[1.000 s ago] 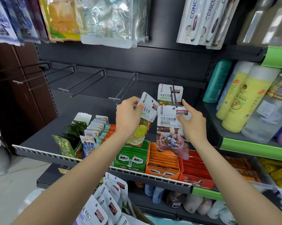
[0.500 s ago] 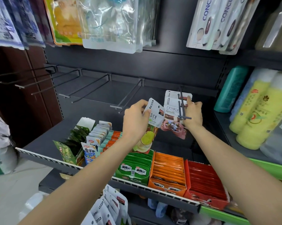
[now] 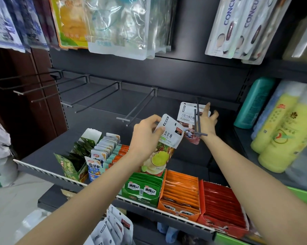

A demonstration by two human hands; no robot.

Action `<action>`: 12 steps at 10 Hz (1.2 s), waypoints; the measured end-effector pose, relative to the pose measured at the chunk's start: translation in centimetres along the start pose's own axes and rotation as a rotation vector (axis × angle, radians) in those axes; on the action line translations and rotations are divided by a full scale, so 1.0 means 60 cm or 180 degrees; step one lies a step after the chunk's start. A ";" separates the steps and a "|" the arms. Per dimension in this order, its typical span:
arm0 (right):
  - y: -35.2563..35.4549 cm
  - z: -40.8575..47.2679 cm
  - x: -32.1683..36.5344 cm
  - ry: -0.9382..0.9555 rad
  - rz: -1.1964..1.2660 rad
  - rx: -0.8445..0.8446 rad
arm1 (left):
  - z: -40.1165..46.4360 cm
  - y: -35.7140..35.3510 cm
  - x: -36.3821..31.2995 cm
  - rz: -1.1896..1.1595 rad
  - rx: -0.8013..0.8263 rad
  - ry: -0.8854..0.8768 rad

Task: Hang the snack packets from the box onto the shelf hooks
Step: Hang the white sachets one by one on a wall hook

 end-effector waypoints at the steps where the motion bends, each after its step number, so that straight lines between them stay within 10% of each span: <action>1: 0.014 -0.039 -0.013 0.0184 0.0086 -0.0098 | -0.014 0.000 0.001 -0.0107 0.0108 0.0028; 6: 0.121 -0.259 -0.013 0.0520 0.1238 0.0390 | -0.096 -0.051 -0.028 -0.1422 0.0302 0.0451; 12: 0.089 -0.214 -0.025 0.0588 0.0252 0.0048 | -0.046 -0.099 -0.006 0.0530 0.0558 0.0108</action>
Point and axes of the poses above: each hand's wrist, its own z-axis towards the middle knuckle, its own y-axis out of the back of the hand, x = y × z, the point moved 8 cm from there along z, towards the middle knuckle, and after that the axes turned 5 degrees about -z, right-handed, at the moved point
